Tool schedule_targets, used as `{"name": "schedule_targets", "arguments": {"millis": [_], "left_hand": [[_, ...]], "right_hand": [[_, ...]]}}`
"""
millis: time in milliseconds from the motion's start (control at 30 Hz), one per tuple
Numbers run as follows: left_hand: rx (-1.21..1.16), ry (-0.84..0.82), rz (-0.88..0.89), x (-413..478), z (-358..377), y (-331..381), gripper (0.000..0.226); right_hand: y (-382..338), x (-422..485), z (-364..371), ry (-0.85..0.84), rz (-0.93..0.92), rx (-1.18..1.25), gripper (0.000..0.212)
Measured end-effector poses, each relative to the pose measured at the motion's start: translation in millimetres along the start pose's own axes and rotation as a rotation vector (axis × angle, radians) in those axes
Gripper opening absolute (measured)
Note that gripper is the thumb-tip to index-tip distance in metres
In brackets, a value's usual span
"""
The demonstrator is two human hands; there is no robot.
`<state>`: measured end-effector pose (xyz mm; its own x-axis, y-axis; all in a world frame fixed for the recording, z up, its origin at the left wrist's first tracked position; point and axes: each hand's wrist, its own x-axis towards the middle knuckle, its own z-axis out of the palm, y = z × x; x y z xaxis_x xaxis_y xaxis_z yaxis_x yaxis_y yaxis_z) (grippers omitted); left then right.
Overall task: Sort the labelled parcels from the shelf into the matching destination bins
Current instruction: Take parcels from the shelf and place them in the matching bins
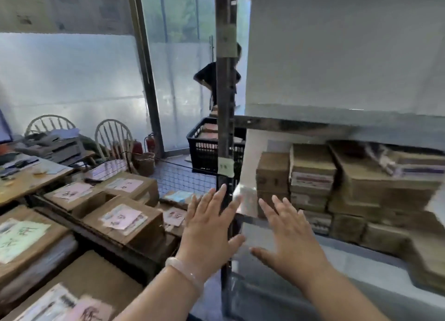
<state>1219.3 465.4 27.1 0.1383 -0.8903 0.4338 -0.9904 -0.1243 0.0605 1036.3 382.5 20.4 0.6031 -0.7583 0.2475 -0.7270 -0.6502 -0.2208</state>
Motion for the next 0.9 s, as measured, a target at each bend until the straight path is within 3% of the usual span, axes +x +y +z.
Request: {"name": "schedule_targets", "arguments": {"millis": [233, 467, 633, 733, 900], "left_hand": [[-0.15, -0.008, 0.198, 64.7, 45.1, 164.2, 0.079], [-0.201, -0.043, 0.275, 100.8, 86.5, 284.6, 0.076], [-0.231, -0.141, 0.273, 106.0, 118.5, 332.3, 0.075], [-0.221, -0.195, 0.257, 104.2, 131.6, 343.8, 0.075], [-0.226, -0.282, 0.225, 99.6, 145.2, 349.1, 0.072]], "right_hand": [[151.8, -45.6, -50.3, 0.113, 0.216, 0.049, 0.087], [274.9, -81.1, -76.4, 0.17, 0.335, 0.037, 0.085], [349.3, -98.7, -73.3, 0.147, 0.495, 0.107, 0.085], [393.0, -104.4, -53.1, 0.032, 0.688, 0.205, 0.083], [444.7, -97.5, -19.7, -0.024, 0.968, 0.53, 0.093]]}}
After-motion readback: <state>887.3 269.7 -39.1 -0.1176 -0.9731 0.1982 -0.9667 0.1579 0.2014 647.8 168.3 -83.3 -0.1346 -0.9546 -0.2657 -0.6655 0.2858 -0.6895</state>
